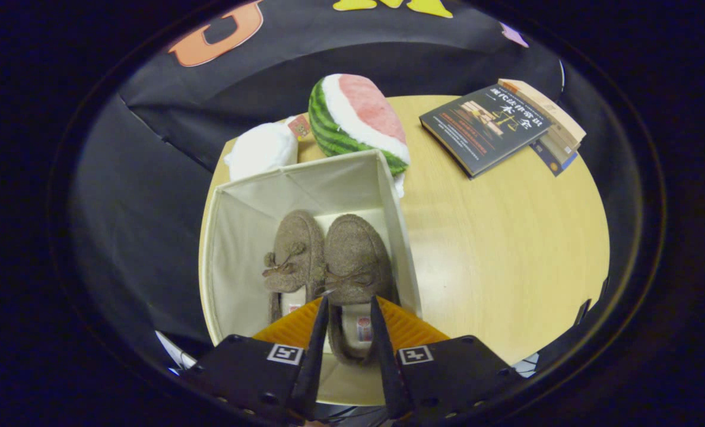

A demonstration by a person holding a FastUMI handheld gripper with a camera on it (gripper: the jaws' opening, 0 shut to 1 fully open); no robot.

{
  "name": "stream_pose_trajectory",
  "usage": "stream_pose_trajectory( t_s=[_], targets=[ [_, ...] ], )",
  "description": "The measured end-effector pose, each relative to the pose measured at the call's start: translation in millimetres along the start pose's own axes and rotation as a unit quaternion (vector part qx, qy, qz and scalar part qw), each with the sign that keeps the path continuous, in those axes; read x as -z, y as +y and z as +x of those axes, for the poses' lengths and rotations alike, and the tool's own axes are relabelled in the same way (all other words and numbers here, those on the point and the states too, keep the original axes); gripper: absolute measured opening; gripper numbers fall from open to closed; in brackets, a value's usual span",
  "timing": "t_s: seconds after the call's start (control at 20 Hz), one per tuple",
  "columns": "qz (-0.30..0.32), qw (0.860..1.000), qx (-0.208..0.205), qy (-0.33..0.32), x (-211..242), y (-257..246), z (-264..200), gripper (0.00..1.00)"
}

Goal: Open the storage box then place both shoes into the box .Put the left shoe in first, then the right shoe, with the right side of both shoes facing outward in a uniform manner.

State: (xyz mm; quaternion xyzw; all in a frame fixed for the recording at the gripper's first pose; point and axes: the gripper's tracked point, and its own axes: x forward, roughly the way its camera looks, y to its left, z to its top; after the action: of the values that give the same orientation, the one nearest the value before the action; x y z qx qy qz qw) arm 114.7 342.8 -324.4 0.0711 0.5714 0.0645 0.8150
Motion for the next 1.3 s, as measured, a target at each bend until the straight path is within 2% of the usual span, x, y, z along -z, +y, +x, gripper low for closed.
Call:
stream_pose_trajectory(
  t_s=[0.15,0.2,0.45,0.5,0.6,0.7,0.9,1.05,1.2,1.3],
  targets=[
    [-0.017,1.000,-0.007,-0.012,1,5,-15,0.61],
    [-0.019,1.000,-0.011,-0.018,0,7,-23,0.70],
    [-0.025,0.997,-0.038,-0.060,-6,13,-76,0.86],
    [-0.026,0.996,-0.041,-0.070,-8,11,-90,0.94],
    [-0.027,0.994,-0.043,-0.095,-12,2,-119,0.95],
    [-0.025,0.988,-0.031,-0.151,-24,-13,-157,0.98],
    [-0.051,0.954,0.000,-0.296,-59,-50,-245,0.96],
    [-0.053,0.917,0.038,-0.395,-84,-90,-310,0.97],
    [-0.066,0.878,0.047,-0.471,-92,-118,-369,0.96],
    [-0.073,0.859,0.047,-0.504,-92,-138,-400,0.96]
  ],
)
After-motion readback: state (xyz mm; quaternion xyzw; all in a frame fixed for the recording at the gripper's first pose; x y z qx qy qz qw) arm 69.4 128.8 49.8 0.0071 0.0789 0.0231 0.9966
